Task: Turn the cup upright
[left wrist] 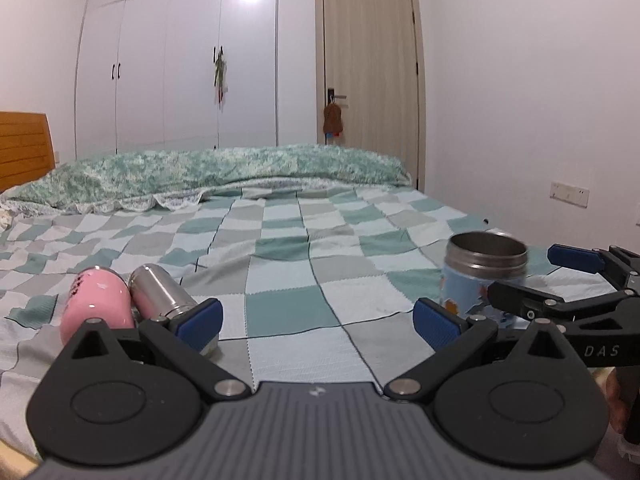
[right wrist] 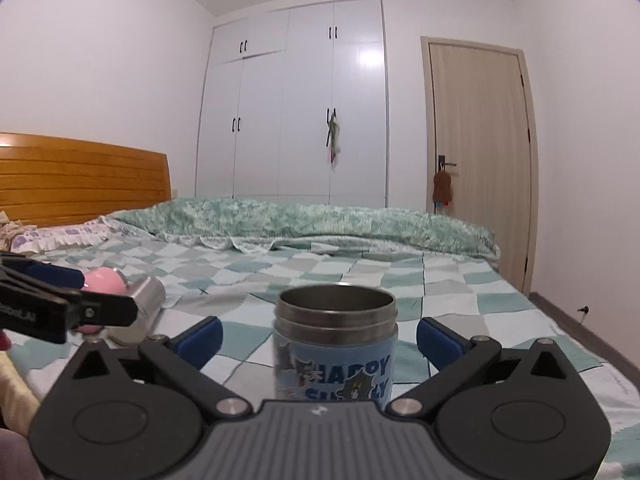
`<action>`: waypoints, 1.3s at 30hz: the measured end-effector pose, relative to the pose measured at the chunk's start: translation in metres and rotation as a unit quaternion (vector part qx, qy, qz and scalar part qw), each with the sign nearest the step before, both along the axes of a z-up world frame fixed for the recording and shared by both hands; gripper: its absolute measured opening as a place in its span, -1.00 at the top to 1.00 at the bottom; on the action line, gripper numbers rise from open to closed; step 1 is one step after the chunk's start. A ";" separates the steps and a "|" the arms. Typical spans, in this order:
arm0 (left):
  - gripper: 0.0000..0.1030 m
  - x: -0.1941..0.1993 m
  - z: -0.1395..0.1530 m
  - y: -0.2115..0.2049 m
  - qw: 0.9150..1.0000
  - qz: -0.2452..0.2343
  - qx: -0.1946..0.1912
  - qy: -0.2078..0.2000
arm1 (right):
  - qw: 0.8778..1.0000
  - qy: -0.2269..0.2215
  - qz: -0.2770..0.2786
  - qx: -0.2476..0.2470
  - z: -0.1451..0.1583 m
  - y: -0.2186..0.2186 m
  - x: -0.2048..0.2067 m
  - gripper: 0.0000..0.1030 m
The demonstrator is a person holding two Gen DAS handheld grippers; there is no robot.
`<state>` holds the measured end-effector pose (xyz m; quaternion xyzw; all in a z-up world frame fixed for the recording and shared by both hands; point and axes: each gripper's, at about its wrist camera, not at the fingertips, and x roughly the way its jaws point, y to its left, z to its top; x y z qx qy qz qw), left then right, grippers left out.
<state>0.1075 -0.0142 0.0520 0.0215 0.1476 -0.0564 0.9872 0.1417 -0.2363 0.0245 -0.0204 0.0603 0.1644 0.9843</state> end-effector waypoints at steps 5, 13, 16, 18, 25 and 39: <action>-1.00 -0.032 0.000 0.003 1.000 0.001 -0.007 -0.029 | 1.000 -0.016 -0.007 0.005 0.000 -0.001 -0.033 -1.00; -1.00 -0.071 -0.020 0.007 0.999 0.022 -0.014 -0.047 | 1.000 -0.024 -0.010 -0.008 -0.022 0.000 -0.075 -1.00; -1.00 -0.081 -0.030 0.010 0.998 0.032 -0.020 -0.054 | 0.999 -0.029 -0.012 -0.008 -0.028 -0.001 -0.084 -1.00; -1.00 -0.084 -0.036 0.011 0.997 0.040 -0.020 -0.058 | 0.999 -0.035 -0.011 -0.005 -0.028 -0.003 -0.088 -1.00; -1.00 -0.096 -0.049 0.013 0.994 0.066 -0.018 -0.082 | 0.999 -0.049 -0.017 -0.014 -0.030 -0.001 -0.097 -1.00; -1.00 -0.100 -0.052 0.018 0.993 0.067 -0.026 -0.092 | 0.999 -0.048 -0.020 -0.009 -0.032 -0.003 -0.095 -1.00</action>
